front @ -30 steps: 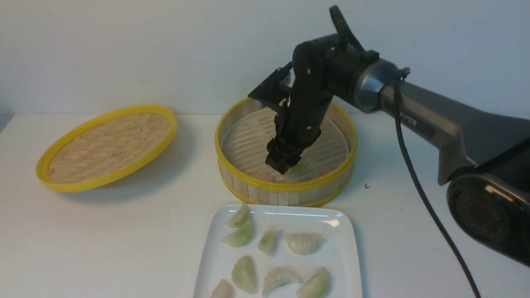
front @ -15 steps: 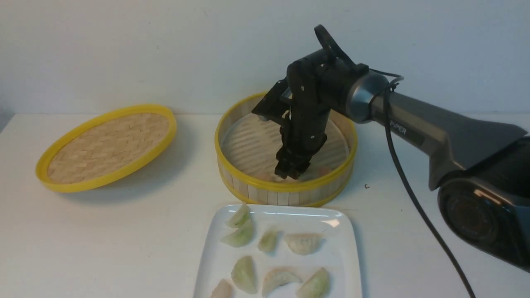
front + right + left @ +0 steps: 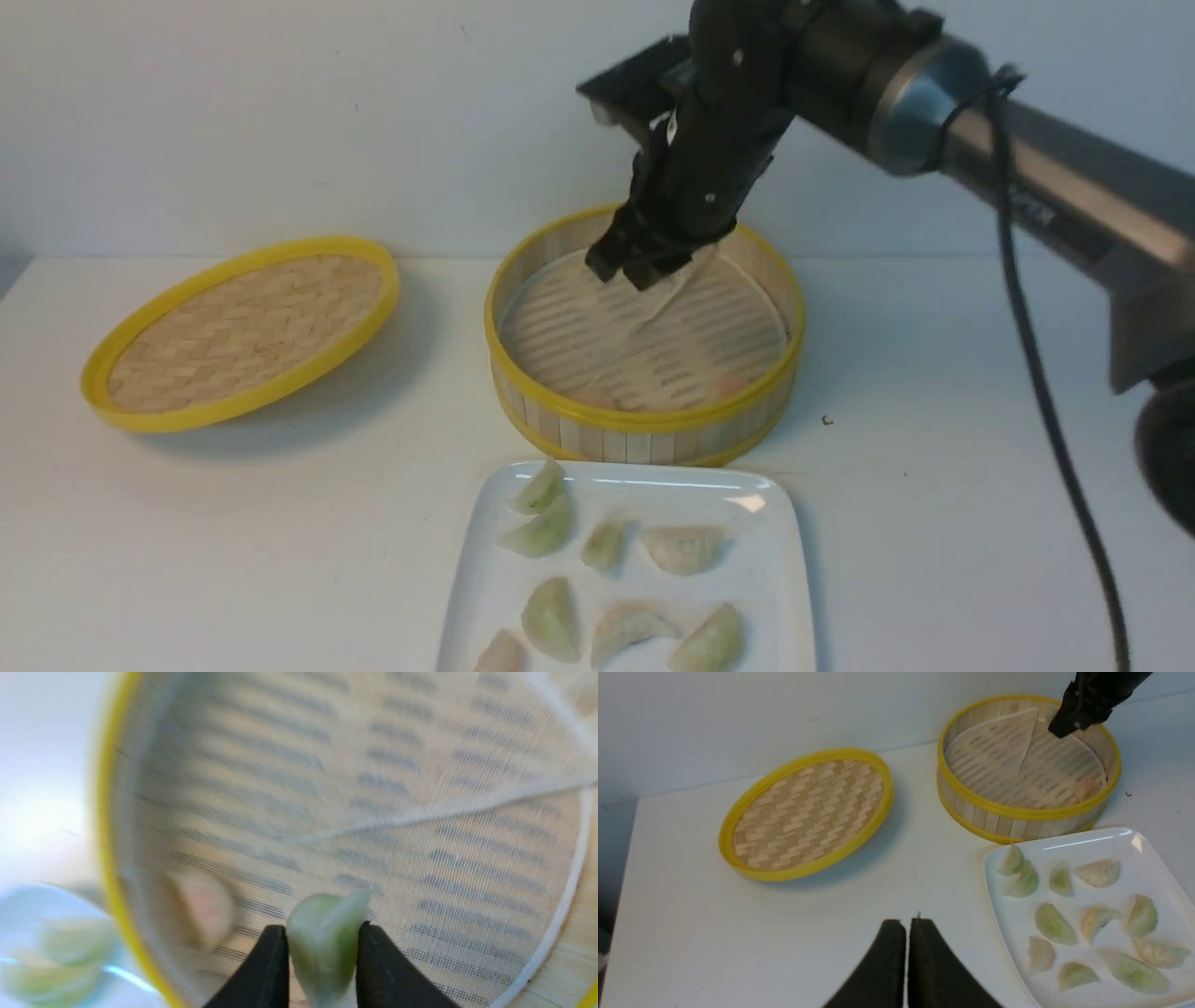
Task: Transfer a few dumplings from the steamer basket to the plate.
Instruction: Use the right arm to put the dumpling into the plate
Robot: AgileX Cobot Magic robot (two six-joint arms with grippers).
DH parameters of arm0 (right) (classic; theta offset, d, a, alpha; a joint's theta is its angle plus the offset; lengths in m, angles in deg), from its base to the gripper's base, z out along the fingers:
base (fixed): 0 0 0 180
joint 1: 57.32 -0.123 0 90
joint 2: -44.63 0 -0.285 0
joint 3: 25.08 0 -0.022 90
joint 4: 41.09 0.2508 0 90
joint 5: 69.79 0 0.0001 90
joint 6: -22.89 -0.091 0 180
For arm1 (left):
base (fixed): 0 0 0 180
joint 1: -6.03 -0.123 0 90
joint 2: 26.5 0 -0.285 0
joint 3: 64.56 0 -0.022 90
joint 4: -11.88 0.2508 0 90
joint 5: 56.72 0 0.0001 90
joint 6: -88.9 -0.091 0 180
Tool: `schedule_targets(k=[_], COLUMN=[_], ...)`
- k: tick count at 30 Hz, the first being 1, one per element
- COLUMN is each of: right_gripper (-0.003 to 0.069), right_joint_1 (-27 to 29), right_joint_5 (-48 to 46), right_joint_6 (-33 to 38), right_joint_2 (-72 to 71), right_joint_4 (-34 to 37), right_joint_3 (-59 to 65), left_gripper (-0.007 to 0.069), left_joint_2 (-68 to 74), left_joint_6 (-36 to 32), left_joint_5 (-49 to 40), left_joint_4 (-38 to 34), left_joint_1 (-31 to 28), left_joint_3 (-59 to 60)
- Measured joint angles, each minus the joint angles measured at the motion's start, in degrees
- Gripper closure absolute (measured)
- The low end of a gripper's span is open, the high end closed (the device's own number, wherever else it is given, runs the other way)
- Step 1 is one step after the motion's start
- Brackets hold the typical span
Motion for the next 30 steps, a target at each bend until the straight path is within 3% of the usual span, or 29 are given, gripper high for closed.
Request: schedule_targets(k=[3, 16, 28, 30], right_gripper=[0.0492, 0.0492, 0.0490, 0.0454], right_joint_1=[0.0, 0.0, 0.0, 0.0], right_joint_5=[0.0, 0.0, 6.0, 7.1], right_joint_6=[-0.2, -0.6, -6.2, -6.3], right_joint_2=[-3.9, -17.6, -14.1, -13.4], right_joint_4=[1.7, 6.6, 1.8, 2.3], right_joint_3=[1.8, 36.9, 43.7, 43.7], left_gripper=[0.0631, 0.0631, 0.0631, 0.0631], left_joint_2=[0.0, 0.0, 0.0, 0.0], left_joint_6=[0.0, -0.1, -0.2, -0.2], left_joint_5=[0.0, 0.0, 0.0, 0.0], left_joint_4=[0.1, 2.6, 5.2, 5.3], left_joint_1=[0.0, 0.0, 0.0, 0.0], left_joint_3=[0.0, 0.0, 0.0, 0.0])
